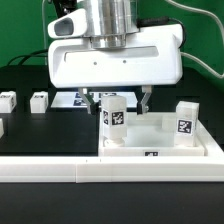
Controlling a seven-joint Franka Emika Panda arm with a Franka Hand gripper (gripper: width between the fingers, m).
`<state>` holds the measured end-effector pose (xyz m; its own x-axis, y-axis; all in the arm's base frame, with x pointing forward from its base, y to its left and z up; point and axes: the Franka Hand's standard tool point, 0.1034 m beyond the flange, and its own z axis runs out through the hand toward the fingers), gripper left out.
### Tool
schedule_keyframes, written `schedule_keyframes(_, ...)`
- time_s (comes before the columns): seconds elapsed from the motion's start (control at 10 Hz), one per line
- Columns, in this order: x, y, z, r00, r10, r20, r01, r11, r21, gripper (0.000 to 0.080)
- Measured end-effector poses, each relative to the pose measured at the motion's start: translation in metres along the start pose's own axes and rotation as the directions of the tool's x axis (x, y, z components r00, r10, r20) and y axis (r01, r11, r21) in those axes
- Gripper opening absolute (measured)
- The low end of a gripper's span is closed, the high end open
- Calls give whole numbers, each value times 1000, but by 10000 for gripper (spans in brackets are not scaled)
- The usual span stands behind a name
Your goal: Assemble square table
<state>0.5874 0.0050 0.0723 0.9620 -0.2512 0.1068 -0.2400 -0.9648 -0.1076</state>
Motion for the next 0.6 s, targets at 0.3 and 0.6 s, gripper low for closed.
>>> schedule_keyframes(0.3, 3, 2, -1, 953, -302, -4, 302, 953, -30, 649)
schedule_keyframes(0.6, 2, 2, -1, 883, -470, 8, 470, 882, -47, 649)
